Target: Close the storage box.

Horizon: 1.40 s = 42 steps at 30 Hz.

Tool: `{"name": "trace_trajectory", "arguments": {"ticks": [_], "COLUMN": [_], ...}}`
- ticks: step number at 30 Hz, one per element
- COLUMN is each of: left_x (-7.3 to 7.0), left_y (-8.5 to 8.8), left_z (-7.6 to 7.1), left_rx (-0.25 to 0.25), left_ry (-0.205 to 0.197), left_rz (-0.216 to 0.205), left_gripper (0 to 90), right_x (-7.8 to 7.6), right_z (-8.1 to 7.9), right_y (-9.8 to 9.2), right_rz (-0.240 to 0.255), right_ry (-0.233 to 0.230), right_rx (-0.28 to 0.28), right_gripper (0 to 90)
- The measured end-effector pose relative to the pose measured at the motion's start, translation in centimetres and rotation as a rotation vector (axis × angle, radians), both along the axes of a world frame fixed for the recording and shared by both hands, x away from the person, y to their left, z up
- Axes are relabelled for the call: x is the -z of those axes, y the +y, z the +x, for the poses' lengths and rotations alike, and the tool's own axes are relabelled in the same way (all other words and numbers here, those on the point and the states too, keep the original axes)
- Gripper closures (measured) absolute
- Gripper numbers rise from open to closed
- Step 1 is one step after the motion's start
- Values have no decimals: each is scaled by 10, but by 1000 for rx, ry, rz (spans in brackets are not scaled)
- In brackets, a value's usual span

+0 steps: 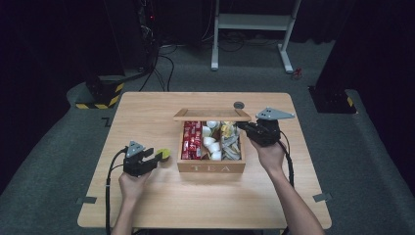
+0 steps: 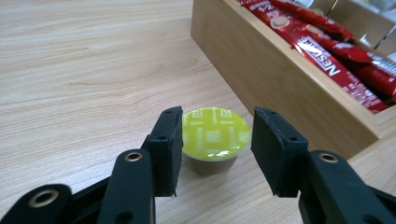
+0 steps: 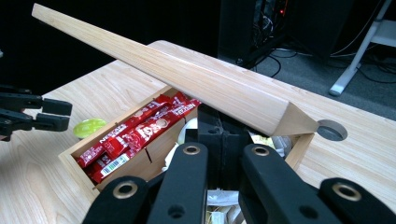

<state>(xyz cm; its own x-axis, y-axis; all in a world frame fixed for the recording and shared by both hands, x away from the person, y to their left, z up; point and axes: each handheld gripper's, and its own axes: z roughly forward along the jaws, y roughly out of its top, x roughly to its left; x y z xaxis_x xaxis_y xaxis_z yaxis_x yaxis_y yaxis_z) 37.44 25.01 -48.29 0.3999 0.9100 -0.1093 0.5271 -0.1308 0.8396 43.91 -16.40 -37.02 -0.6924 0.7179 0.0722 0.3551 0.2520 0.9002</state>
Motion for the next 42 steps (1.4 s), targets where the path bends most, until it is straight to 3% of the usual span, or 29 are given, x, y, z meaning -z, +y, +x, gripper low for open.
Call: {"name": "trace_trajectory", "arguments": {"ticks": [12,19,29,42], "left_x": [0,8,24,43], "left_y": [16,28,40,44], "left_z": [-14,-20,-29,-32], "left_rx": [-29,-67,-120,-194], "left_ry": [-9,6,37,88], "left_rz": [-24,-32,-5,68], "left_gripper": [516,501,456,373], "right_x": [0,1,2,6], "right_z": [0,-1,-2,-6], "right_y": [0,0,0,-1], "right_rz": [-1,-1,-1,-4], "right_ry": [0,1,4,14], "right_rx": [0,0,0,-5], "right_gripper": [899,899,899,899]}}
